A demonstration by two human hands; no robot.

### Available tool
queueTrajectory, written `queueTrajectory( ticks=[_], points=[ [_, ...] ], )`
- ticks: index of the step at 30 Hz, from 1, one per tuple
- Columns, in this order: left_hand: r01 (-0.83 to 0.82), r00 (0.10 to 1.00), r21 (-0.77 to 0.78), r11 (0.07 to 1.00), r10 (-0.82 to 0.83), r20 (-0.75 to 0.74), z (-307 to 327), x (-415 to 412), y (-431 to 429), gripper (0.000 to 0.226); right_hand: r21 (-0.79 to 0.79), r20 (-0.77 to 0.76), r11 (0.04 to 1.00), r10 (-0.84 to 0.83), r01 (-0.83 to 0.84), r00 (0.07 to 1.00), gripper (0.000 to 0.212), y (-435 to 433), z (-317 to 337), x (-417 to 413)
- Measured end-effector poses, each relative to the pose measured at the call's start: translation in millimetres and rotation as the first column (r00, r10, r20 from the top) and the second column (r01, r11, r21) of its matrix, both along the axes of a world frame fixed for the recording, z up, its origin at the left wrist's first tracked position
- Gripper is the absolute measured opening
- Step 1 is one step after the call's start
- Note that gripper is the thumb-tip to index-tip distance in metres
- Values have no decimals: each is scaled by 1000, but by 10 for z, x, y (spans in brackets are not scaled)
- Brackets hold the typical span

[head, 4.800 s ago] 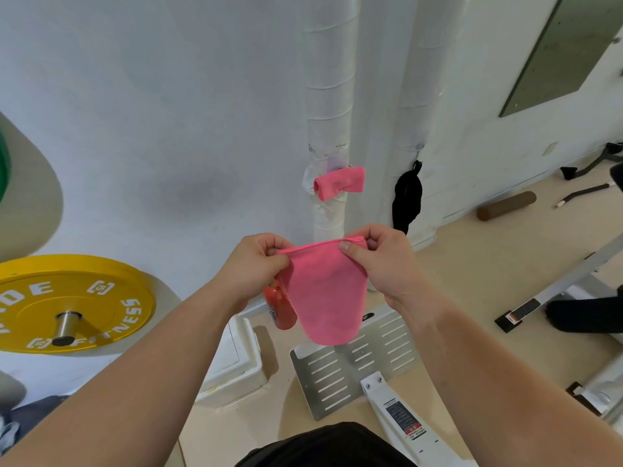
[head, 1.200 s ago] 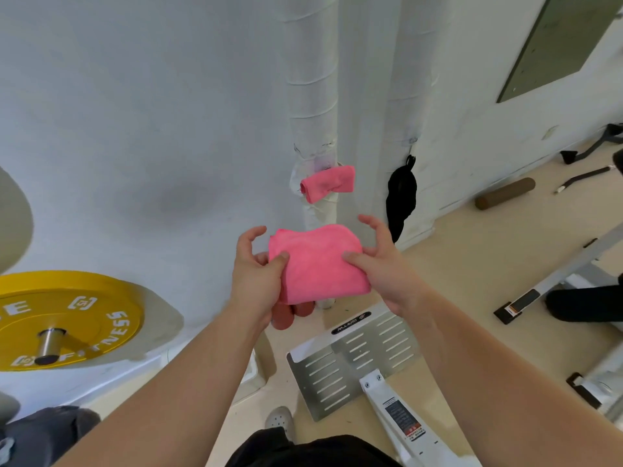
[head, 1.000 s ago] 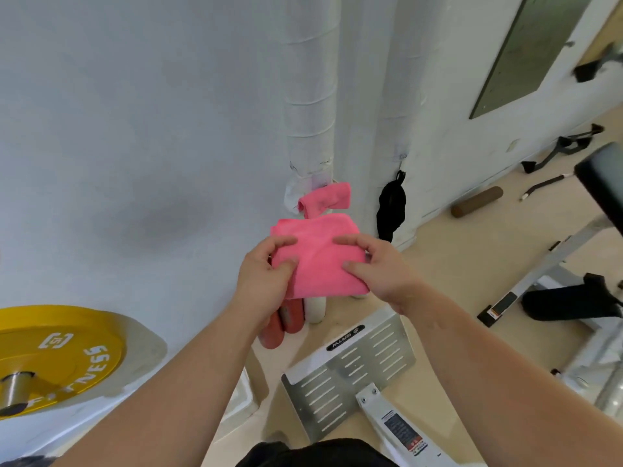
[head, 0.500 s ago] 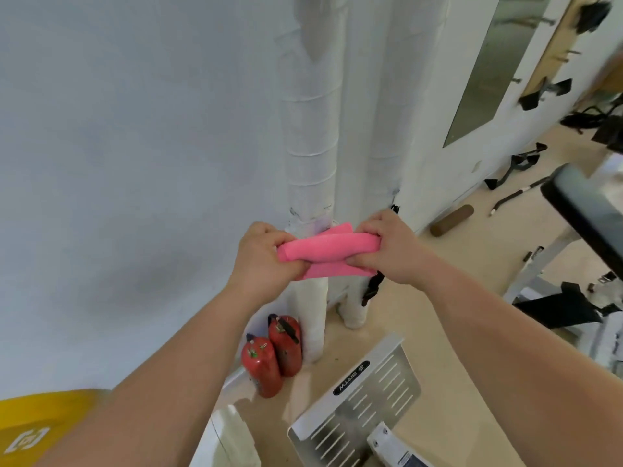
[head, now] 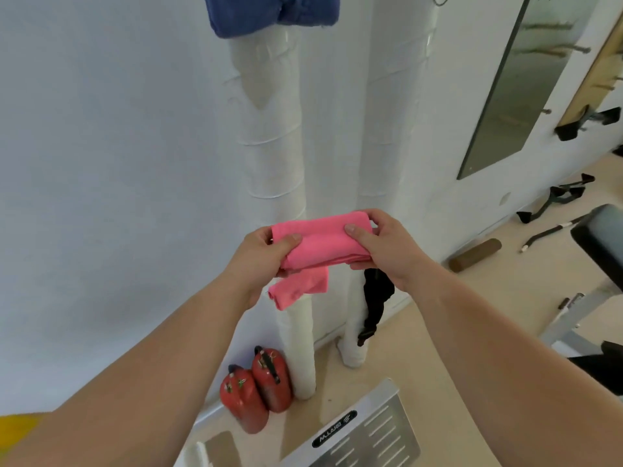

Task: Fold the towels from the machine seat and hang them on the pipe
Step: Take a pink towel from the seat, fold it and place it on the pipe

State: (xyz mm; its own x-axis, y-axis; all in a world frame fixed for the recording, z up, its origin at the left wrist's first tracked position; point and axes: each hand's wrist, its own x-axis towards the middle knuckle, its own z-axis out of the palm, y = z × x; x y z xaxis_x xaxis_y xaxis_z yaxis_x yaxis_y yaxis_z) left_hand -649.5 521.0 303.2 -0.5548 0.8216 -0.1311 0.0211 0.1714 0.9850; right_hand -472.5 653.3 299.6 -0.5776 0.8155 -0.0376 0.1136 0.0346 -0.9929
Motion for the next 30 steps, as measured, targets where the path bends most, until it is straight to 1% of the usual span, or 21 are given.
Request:
queueTrajectory(
  ticks=[4,8,11,15,19,24,30],
  points=[
    [-8,1000,-17,1000,7,-10,-94,68,45,35,-17,0,1000,-7,7,1000,34,63,-112,27],
    [-31,999,-14,999,31,-15,-236,-21,-104,44,-7,10,1000,13,-13,1000,35,-77,-237,-22],
    [-34,999,0,999,34,-33,-312,-110,-304,45,-13,21,1000,5,-5,1000,35,-287,-303,-113],
    [-53,998,3,999,53,-21,-340,-265,-546,46,11,49,998,-55,54,997,38,-568,-330,-265],
    [-36,999,29,999,37,-22,-339,-329,-735,40,3,54,997,-78,78,995,41,-790,-319,-324],
    [-10,999,66,998,13,-34,-381,-381,-897,39,79,75,991,-114,108,991,37,-945,-254,-321],
    [-9,999,124,992,13,-32,-231,-333,-812,41,231,63,967,-124,106,990,24,-848,-38,-308]
  ],
)
